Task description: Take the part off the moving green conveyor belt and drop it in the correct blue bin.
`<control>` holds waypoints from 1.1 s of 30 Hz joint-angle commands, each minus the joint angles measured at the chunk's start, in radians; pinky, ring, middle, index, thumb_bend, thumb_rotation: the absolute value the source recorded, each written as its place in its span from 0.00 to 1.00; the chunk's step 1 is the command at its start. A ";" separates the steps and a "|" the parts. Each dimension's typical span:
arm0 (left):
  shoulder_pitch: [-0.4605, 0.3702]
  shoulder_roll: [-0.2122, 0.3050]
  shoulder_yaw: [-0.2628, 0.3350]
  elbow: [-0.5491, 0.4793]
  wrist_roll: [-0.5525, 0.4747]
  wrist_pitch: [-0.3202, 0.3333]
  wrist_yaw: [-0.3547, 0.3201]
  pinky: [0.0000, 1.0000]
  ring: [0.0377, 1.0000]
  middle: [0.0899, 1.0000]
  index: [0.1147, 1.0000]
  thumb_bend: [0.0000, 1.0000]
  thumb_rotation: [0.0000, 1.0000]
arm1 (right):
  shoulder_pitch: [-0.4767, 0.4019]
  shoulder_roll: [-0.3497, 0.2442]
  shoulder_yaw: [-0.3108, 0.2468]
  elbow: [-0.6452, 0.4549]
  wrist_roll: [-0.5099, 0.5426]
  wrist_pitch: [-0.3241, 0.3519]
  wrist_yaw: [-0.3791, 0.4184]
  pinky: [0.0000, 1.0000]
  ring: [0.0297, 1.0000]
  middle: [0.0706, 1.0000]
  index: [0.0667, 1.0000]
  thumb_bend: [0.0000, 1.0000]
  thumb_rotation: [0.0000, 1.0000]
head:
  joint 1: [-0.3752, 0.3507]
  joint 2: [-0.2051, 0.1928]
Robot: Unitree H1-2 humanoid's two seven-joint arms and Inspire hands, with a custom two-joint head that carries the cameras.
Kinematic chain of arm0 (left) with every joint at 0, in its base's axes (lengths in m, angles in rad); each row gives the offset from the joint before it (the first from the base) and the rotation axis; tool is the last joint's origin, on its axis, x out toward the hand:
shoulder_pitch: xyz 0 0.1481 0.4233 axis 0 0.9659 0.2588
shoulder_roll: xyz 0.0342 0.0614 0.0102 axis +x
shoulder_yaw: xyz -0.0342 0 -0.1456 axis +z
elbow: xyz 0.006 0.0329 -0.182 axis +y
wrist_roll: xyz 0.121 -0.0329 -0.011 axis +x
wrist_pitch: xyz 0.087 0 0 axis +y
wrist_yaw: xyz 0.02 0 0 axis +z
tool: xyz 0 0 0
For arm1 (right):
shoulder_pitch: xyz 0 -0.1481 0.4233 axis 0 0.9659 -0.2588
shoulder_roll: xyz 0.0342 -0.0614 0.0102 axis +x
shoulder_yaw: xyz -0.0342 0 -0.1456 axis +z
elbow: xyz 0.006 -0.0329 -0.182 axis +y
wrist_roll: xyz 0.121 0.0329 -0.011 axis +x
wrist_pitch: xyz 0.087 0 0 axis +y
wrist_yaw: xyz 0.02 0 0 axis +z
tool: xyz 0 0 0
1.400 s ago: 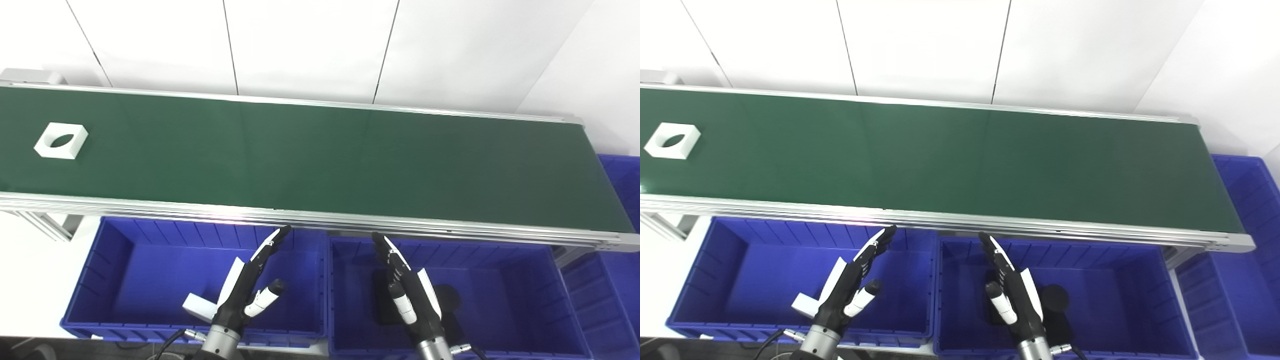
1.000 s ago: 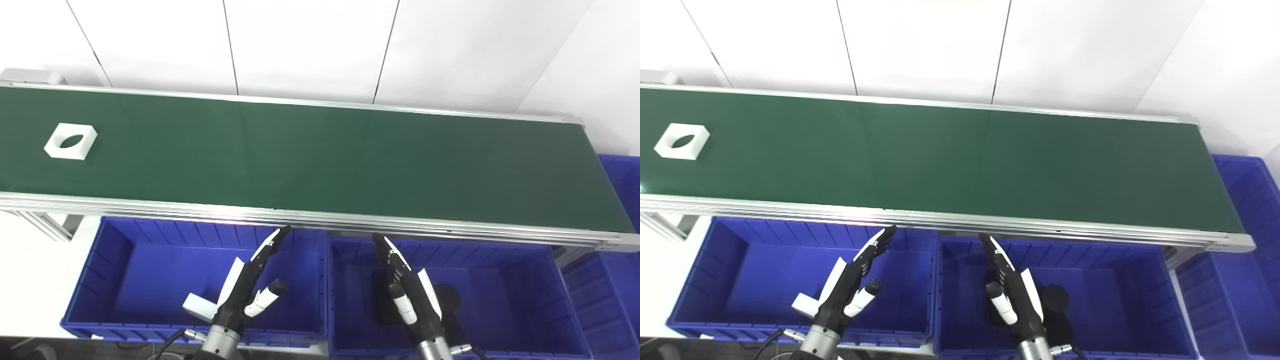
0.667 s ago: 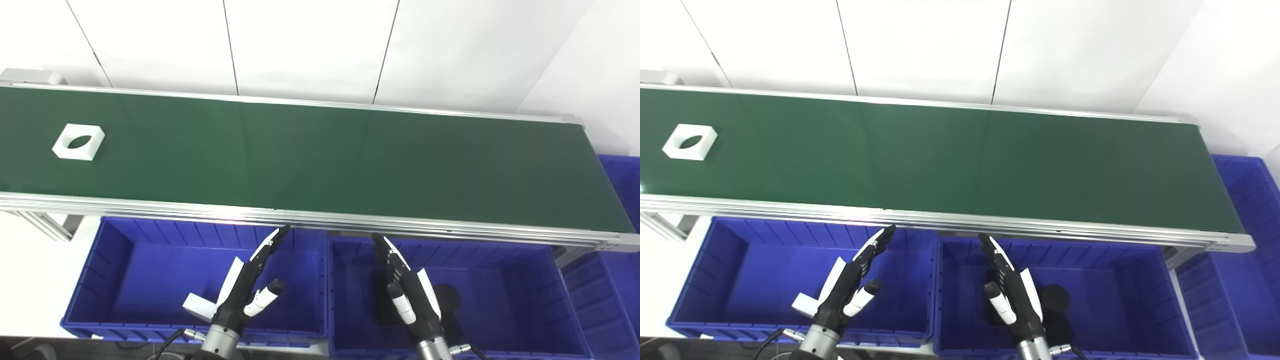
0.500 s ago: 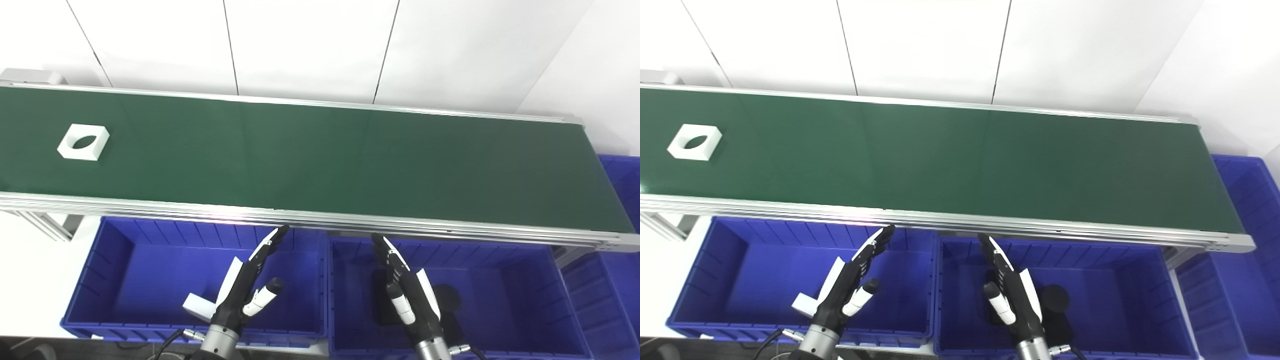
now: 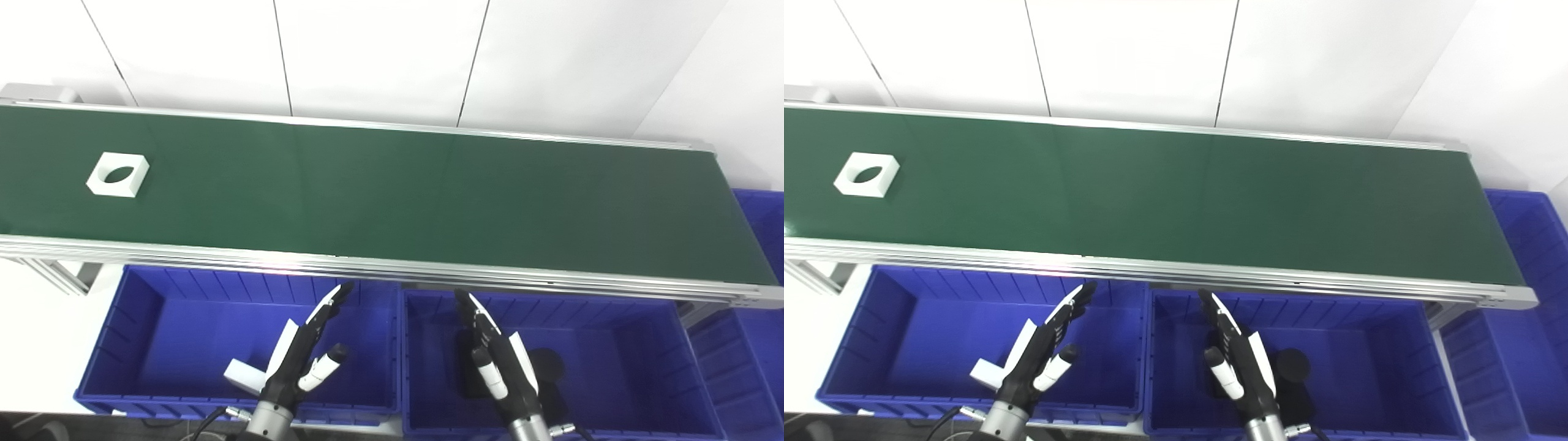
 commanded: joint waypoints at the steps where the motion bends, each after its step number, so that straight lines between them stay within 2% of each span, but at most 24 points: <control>1: -0.025 -0.002 -0.009 0.002 0.014 -0.039 0.029 0.89 0.92 0.93 0.90 0.84 1.00 | -0.021 -0.001 -0.006 0.001 0.016 -0.047 0.011 0.97 0.95 0.95 0.93 0.92 1.00 | 0.009 -0.005; 9: -0.058 0.001 -0.068 0.059 0.027 -0.039 0.100 0.90 0.92 0.93 0.88 0.84 1.00 | -0.034 -0.012 -0.013 0.041 0.025 -0.047 0.025 0.98 0.97 0.96 0.94 0.89 1.00 | 0.067 -0.066; 18: -0.084 0.015 -0.127 0.090 0.033 -0.039 0.171 0.88 0.91 0.91 0.87 0.85 1.00 | -0.039 -0.008 -0.031 0.058 0.037 -0.047 0.048 0.98 0.98 0.97 0.94 0.91 1.00 | 0.078 -0.081; 28: -0.092 0.022 -0.150 0.093 0.023 -0.039 0.187 0.89 0.91 0.91 0.87 0.84 1.00 | -0.043 -0.008 -0.033 0.071 0.026 -0.047 0.040 0.99 0.98 0.97 0.94 0.94 1.00 | 0.097 -0.089; 33: -0.075 0.028 -0.149 0.021 0.000 -0.039 0.161 0.89 0.92 0.92 0.87 0.86 1.00 | -0.048 -0.007 -0.026 0.077 0.019 -0.047 0.029 0.98 0.97 0.96 0.94 0.93 1.00 | 0.104 -0.094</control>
